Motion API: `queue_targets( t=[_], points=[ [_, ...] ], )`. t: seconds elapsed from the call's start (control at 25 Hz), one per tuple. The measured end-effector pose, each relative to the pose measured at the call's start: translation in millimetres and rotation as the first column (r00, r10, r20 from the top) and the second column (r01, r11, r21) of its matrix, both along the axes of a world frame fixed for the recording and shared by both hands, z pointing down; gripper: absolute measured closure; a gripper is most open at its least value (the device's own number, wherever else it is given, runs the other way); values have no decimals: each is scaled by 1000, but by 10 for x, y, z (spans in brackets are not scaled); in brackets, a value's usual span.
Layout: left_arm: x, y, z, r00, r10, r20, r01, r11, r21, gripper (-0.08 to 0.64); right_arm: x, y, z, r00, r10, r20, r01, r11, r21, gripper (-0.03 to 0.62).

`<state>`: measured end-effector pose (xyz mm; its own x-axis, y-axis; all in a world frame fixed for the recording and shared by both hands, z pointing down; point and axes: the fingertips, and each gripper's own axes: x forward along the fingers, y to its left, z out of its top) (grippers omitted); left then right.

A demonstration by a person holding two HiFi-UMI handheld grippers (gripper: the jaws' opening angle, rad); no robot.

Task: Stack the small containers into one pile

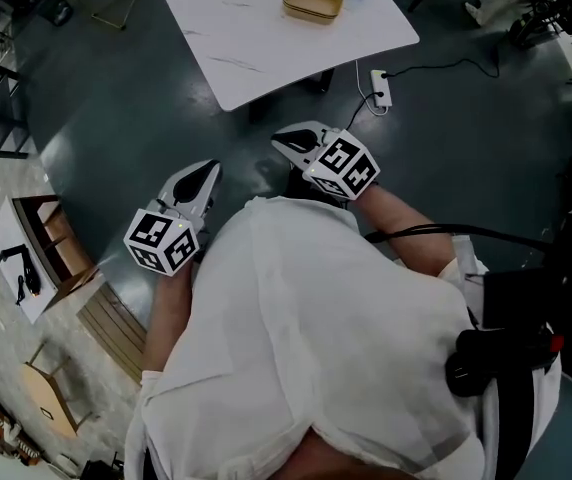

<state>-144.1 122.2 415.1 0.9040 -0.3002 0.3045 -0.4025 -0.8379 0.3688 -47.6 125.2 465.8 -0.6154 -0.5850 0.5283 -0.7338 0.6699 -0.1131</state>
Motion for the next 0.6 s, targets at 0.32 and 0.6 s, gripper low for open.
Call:
queue_targets(
  t=[0.32,0.6],
  points=[
    [73,-12,44,1000,24,-1,-24,1000,-8,553,58,3,3,1000,11,-9,-11,1000,-1,588],
    [119,-14,59,999,33,-3,-33,999,-11,552,77,26,27,1000,10,-12,-10,1000,-5,588]
  ],
)
